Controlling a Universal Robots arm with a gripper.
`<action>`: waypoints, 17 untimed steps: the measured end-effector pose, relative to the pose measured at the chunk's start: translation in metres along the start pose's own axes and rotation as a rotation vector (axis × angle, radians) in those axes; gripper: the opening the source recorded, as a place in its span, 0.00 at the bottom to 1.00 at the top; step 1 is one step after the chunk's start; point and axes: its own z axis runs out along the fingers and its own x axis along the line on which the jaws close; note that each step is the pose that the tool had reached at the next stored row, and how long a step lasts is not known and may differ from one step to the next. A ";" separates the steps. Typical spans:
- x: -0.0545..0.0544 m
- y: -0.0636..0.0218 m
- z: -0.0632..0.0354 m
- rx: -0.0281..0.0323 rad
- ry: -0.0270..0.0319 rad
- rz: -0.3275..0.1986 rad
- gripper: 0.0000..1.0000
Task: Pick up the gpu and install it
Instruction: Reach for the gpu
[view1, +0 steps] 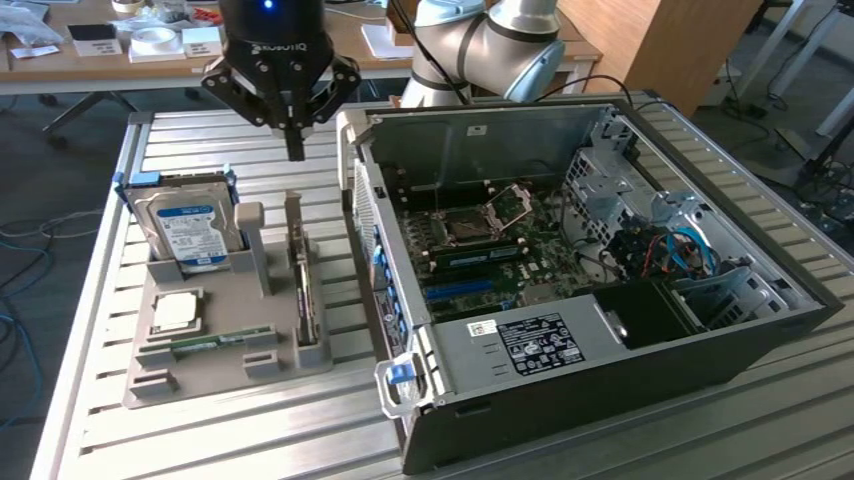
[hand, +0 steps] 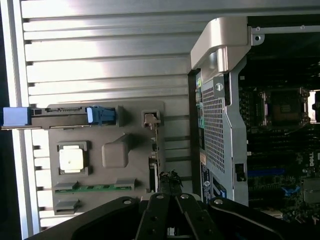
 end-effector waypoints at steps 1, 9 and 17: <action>0.000 0.0000 0.0000 0.0000 0.0000 0.000 0.11; 0.003 -0.0003 0.0008 0.0000 0.0000 0.000 0.11; 0.006 -0.0005 0.0014 0.0000 -0.0001 0.000 0.11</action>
